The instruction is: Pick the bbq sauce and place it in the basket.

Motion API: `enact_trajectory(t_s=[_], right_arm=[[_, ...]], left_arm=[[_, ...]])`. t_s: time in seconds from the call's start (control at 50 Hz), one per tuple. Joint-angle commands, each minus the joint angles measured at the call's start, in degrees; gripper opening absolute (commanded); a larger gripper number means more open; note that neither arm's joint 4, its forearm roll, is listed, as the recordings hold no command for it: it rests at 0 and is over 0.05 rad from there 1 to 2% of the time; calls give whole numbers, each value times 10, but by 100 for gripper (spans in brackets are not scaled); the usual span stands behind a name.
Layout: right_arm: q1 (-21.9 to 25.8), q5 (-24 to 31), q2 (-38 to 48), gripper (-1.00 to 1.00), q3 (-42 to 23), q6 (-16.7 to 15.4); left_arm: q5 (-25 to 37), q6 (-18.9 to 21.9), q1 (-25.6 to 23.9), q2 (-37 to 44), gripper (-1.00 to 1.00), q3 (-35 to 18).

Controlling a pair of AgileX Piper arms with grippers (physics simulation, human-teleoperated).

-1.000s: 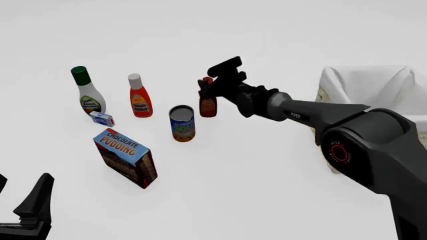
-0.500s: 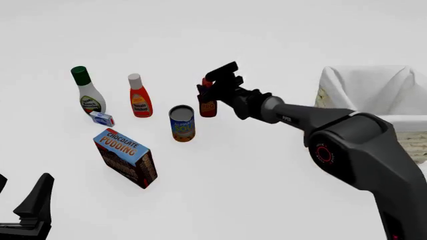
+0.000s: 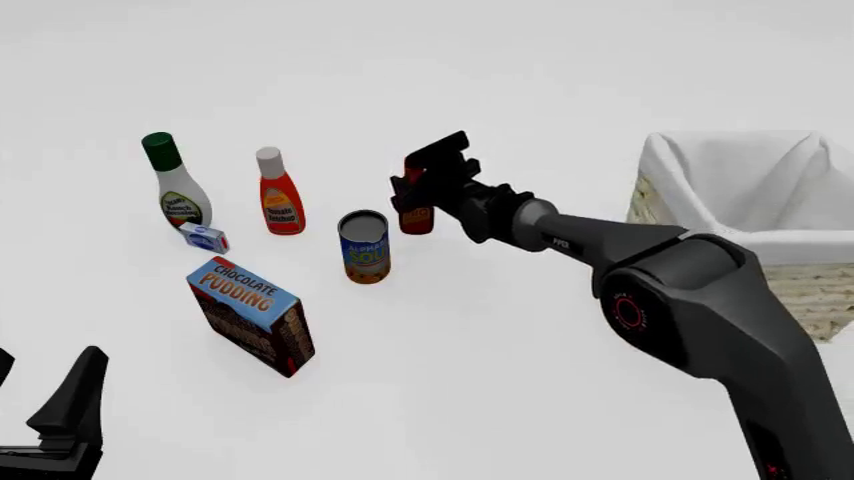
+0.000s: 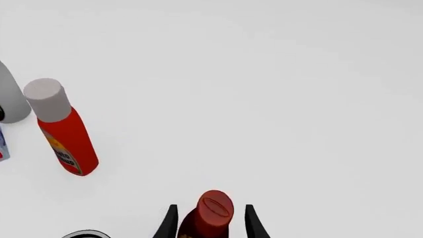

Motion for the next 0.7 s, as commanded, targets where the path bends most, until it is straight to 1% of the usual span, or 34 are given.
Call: enact_trajectory(t_s=[0.02,0.18,0.44,0.7], right_arm=[[1,-2,4,-100,-2,-2],[-1,-12,2,-100,7,-3],[-3,-8,0,-100,4,1],[-9,-5,-37,-100,20,9]], left_arm=[[0,0,0,0,100,0],[0,0,0,0,100,0],[0,0,0,0,100,0],[0,0,0,0,100,0]])
